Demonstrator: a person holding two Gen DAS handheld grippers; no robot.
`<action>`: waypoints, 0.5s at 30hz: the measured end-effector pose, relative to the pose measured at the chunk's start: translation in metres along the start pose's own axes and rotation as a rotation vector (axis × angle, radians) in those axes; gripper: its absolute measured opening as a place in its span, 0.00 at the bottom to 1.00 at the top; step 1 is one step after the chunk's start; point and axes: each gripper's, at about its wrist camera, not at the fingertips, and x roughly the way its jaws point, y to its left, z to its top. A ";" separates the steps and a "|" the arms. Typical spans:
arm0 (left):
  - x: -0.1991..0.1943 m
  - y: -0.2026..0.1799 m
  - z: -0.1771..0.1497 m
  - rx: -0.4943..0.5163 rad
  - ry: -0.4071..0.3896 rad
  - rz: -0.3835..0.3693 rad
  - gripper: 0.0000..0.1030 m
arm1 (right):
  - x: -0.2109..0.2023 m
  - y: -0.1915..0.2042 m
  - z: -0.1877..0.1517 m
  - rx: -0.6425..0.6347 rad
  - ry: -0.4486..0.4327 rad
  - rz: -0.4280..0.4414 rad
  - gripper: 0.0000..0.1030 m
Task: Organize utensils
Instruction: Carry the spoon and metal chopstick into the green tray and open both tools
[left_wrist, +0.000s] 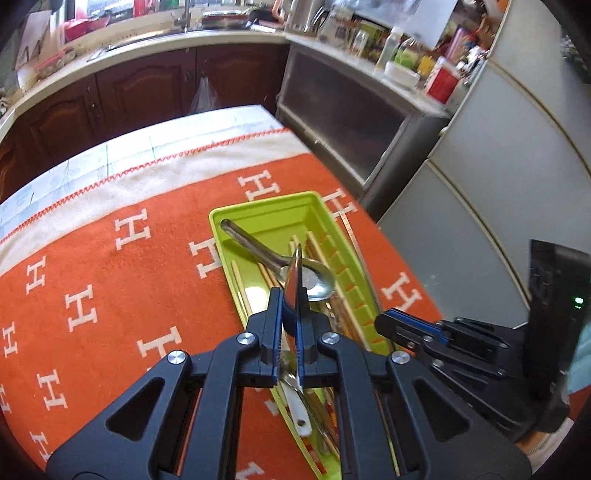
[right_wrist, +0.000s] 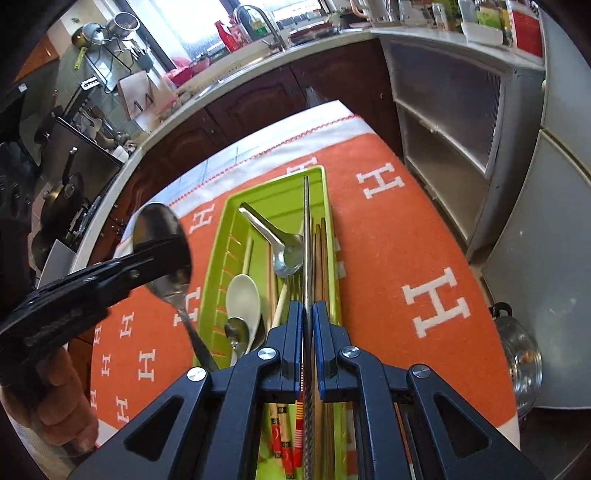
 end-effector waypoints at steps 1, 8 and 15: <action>0.007 0.002 0.000 0.000 0.008 0.012 0.04 | 0.005 -0.001 0.002 0.003 0.006 -0.004 0.06; 0.022 0.007 -0.004 -0.009 0.029 0.049 0.04 | 0.010 -0.002 0.008 0.006 -0.022 0.005 0.15; 0.003 0.009 -0.025 -0.014 0.043 0.092 0.07 | 0.003 -0.001 0.004 -0.007 -0.025 -0.002 0.19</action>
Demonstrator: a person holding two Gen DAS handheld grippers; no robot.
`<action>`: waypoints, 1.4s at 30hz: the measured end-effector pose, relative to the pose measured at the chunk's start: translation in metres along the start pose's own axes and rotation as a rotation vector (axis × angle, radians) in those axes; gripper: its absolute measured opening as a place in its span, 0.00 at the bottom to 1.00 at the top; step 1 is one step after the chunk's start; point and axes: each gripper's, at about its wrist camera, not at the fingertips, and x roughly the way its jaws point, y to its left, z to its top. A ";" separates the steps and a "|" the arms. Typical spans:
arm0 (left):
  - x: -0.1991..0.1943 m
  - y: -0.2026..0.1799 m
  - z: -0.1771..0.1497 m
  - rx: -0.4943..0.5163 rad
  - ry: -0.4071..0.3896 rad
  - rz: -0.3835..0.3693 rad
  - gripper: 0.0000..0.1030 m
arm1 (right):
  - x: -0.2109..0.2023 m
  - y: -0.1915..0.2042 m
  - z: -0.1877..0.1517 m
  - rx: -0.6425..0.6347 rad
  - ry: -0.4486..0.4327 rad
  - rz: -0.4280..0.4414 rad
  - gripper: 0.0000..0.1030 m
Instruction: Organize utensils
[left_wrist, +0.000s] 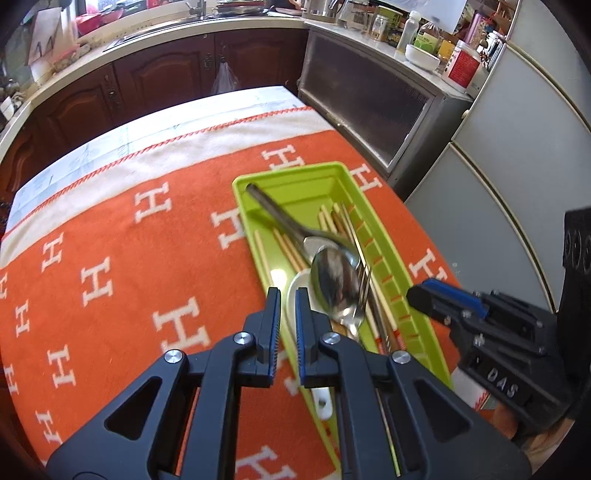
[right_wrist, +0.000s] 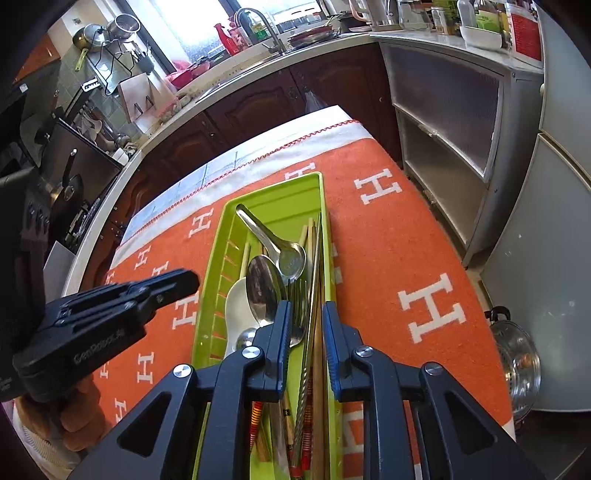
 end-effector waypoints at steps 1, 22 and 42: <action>-0.003 0.001 -0.004 -0.004 0.003 0.003 0.08 | 0.001 0.001 -0.001 -0.004 0.002 -0.004 0.20; -0.080 0.017 -0.070 -0.108 -0.077 0.104 0.46 | -0.042 0.025 -0.047 -0.077 0.016 0.019 0.28; -0.139 0.026 -0.116 -0.160 -0.130 0.285 0.62 | -0.105 0.057 -0.081 -0.181 -0.012 0.003 0.47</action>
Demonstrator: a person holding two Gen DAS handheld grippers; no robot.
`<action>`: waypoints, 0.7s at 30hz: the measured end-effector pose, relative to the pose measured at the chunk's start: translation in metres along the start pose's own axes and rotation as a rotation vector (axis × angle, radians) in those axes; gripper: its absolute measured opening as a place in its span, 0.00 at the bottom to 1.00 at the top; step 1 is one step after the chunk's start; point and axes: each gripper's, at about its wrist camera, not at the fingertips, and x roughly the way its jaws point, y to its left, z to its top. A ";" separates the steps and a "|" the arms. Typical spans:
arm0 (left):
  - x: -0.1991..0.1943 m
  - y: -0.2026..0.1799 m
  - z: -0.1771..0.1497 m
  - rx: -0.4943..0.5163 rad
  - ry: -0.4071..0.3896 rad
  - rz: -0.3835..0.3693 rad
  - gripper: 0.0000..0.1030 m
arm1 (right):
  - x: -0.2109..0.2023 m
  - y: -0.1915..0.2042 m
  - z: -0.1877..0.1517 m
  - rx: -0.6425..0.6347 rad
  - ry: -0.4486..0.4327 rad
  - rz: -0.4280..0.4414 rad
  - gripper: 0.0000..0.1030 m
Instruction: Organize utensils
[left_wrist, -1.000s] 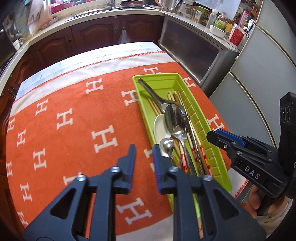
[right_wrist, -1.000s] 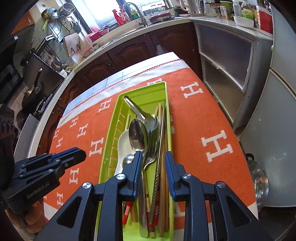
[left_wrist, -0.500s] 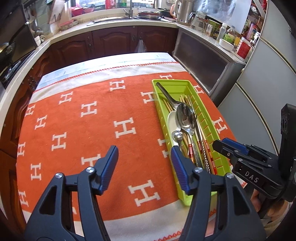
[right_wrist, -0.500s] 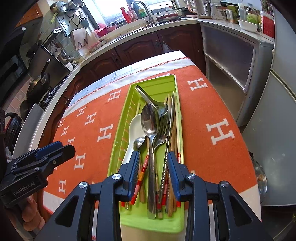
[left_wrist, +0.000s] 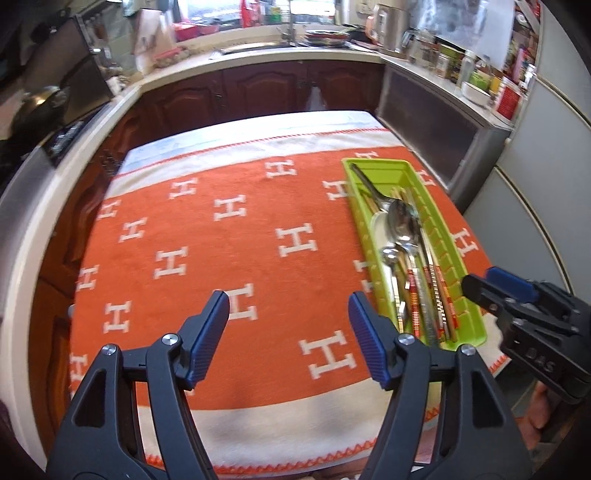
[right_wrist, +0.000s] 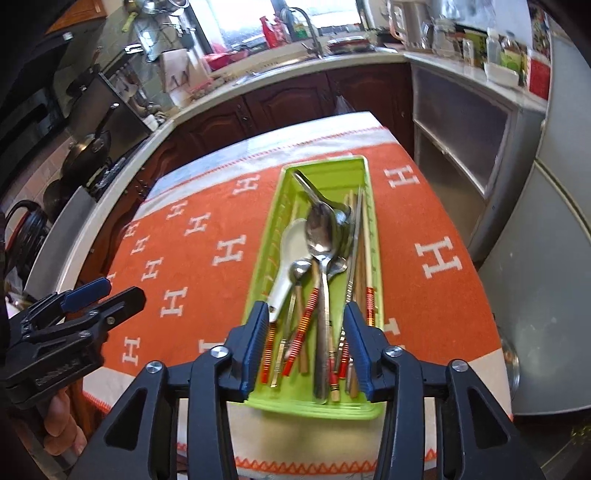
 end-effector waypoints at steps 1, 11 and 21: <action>-0.006 0.004 0.000 -0.011 -0.011 0.017 0.62 | -0.006 0.005 0.001 -0.009 -0.009 0.001 0.49; -0.061 0.038 0.004 -0.103 -0.119 0.143 0.73 | -0.072 0.067 0.026 -0.126 -0.130 0.035 0.61; -0.106 0.058 -0.001 -0.172 -0.201 0.185 0.77 | -0.116 0.125 0.035 -0.182 -0.178 0.105 0.73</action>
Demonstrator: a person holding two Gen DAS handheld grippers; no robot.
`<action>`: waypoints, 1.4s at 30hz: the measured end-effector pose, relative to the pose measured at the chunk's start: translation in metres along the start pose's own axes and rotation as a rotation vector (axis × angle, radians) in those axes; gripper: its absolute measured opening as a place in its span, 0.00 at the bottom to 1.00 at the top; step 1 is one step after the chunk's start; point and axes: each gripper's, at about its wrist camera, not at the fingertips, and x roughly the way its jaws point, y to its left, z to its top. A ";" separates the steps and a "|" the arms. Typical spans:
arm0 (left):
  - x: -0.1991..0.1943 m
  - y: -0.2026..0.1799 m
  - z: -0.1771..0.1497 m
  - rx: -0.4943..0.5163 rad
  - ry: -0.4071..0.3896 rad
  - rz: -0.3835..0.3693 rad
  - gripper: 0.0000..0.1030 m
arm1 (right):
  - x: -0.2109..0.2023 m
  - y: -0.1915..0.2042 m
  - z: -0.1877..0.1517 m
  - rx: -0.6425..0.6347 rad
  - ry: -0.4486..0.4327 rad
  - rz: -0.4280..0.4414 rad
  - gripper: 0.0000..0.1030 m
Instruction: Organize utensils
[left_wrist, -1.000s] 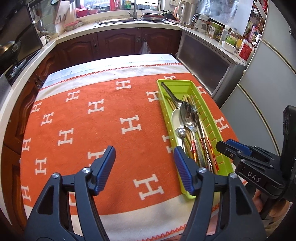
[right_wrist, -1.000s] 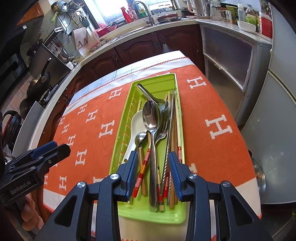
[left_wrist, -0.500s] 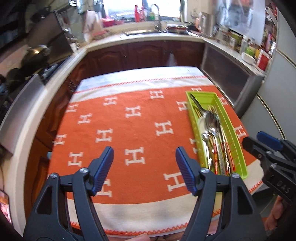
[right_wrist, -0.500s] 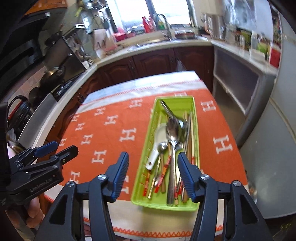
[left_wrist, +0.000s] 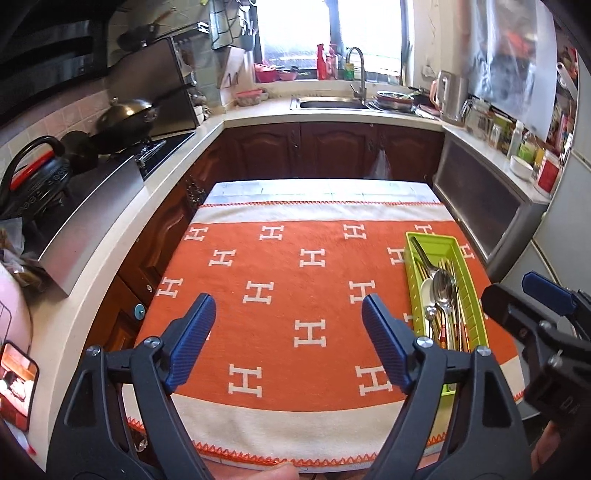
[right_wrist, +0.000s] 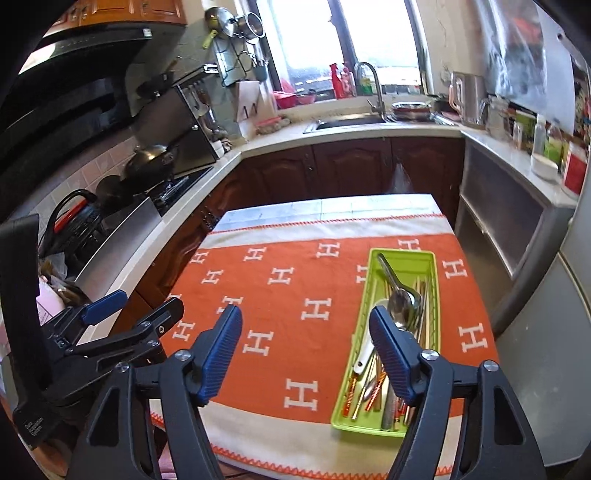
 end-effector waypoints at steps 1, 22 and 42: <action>-0.002 0.002 0.000 -0.002 -0.002 0.004 0.77 | -0.002 0.005 0.001 -0.007 -0.003 -0.003 0.73; 0.024 0.021 0.007 -0.044 0.027 0.014 0.78 | 0.051 0.016 0.005 -0.005 0.088 0.007 0.74; 0.042 0.020 0.006 -0.038 0.062 0.009 0.78 | 0.070 0.014 0.002 0.007 0.117 0.004 0.74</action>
